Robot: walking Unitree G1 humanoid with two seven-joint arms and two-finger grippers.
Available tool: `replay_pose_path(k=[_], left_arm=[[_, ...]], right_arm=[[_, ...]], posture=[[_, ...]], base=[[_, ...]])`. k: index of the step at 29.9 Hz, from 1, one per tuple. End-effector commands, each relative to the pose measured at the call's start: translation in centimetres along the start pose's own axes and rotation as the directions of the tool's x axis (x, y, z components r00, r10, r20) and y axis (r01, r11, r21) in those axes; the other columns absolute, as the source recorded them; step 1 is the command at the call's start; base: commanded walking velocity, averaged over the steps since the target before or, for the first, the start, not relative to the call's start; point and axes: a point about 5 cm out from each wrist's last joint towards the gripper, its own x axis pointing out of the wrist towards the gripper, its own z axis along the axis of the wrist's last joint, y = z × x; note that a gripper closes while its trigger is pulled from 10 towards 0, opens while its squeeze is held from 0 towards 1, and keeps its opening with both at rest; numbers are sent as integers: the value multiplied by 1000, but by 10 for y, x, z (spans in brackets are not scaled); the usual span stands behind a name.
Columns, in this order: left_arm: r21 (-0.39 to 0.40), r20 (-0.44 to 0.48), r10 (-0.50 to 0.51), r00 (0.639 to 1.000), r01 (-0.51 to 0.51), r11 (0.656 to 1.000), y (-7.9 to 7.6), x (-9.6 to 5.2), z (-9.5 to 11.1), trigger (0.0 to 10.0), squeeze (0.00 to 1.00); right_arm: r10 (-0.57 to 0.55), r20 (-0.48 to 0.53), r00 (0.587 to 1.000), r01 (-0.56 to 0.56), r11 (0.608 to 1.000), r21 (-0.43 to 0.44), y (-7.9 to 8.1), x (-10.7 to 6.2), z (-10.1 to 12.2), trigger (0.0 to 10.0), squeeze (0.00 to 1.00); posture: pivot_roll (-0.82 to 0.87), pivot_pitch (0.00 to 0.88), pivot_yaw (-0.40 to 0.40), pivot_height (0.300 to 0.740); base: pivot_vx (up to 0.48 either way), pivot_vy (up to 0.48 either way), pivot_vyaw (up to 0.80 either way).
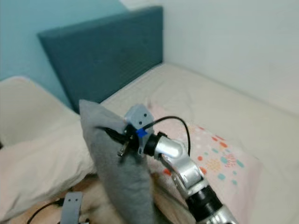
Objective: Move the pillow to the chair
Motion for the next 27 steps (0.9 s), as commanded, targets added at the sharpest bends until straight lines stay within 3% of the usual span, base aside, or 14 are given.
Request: replay_pose_path(k=[1,27], left_arm=[[6,-19,-5,1000,5,1000,-3,-2,-6,10000,0],[49,-8,-18,1000,19,999,-2,-1,-5,10000,0]], right_arm=[[19,49,999,-18,1000,-25,1,-1,11,0,0],[74,66,995,-73,997,-15,7,-1,12,0,0]], posture=[[-202,89,-32,740],[-193,77,-2,740]], base=[[0,0,794],[0,0,794]])
